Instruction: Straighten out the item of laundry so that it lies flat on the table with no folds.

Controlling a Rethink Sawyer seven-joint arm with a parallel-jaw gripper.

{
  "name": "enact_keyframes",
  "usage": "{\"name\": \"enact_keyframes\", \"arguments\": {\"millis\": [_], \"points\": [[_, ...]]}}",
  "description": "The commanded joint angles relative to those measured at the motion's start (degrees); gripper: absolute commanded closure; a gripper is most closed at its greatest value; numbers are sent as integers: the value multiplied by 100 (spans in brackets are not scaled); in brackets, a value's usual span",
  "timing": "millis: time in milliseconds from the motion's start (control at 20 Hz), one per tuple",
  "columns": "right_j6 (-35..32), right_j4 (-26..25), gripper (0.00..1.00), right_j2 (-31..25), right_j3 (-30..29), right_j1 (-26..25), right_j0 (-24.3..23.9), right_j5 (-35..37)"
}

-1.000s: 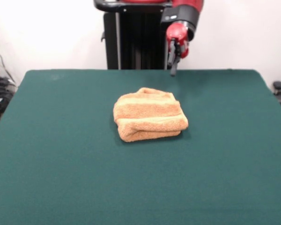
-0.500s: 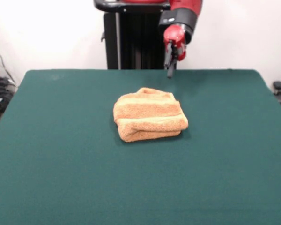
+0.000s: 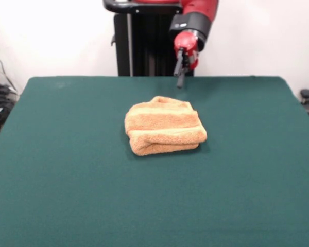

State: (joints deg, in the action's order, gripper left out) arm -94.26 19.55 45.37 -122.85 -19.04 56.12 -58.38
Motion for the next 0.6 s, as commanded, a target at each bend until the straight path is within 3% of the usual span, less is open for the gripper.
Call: {"name": "enact_keyframes", "arguments": {"millis": [50,600], "points": [[-722,-6,0,-896,1129,-76,-74,-216],[-809,-330,0,-979,1361,-143,-189,-521]]}}
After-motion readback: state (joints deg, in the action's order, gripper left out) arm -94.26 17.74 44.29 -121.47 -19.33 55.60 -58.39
